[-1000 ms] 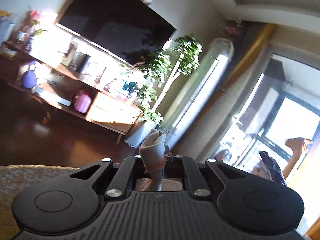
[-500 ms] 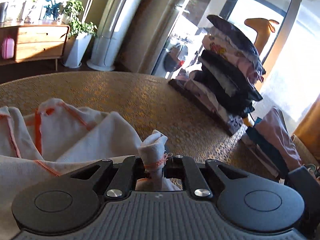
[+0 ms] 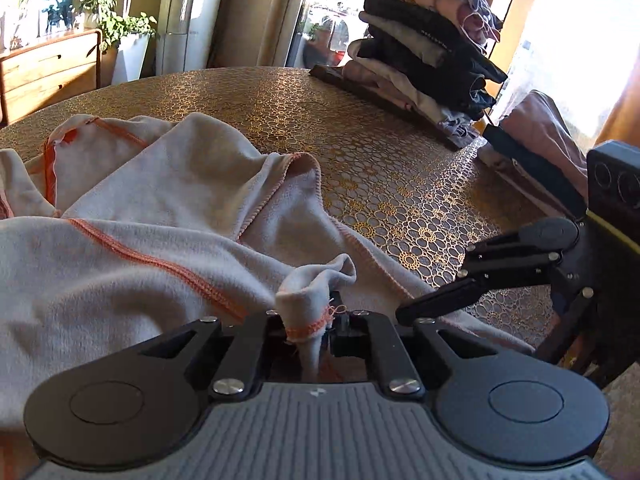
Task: Fold clothes
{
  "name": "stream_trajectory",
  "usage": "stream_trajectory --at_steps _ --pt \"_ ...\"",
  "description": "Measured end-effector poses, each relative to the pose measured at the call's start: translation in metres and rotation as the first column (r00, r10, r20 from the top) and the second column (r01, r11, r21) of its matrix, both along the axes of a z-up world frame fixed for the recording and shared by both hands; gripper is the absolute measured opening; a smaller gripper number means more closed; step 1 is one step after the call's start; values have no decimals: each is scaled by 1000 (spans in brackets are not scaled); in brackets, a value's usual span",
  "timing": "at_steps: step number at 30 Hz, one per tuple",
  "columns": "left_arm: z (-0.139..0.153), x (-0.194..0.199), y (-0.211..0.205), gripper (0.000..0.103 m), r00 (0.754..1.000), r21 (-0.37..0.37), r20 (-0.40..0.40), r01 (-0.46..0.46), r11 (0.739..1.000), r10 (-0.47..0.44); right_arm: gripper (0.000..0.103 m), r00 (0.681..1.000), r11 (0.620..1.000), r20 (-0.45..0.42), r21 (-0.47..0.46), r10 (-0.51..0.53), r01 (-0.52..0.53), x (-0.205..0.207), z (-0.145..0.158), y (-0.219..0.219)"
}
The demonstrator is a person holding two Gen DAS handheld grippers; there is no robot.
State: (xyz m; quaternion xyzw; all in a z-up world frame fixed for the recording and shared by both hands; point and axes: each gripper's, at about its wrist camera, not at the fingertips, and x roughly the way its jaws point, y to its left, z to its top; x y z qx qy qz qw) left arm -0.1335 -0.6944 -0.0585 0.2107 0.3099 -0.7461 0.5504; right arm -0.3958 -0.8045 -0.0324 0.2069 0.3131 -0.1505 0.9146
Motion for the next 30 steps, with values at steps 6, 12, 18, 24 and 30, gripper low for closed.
stream_trajectory --at_steps 6,12,18,24,30 --pt "11 -12 52 78 998 -29 50 36 999 -35 103 997 1000 73 -9 -3 4 -14 22 -4" --pt "15 1 113 78 976 -72 160 -134 988 144 103 999 992 34 -119 37 -32 32 35 5" --pt "-1 45 151 78 948 -14 55 -314 949 314 103 990 971 -97 -206 101 -119 92 23 20" --pt "-3 63 160 79 925 -36 5 -378 925 379 103 963 962 -237 -207 127 -178 96 -2 32" --pt "17 91 131 79 903 -121 -10 -428 896 430 103 969 963 -218 -214 118 -165 99 12 31"
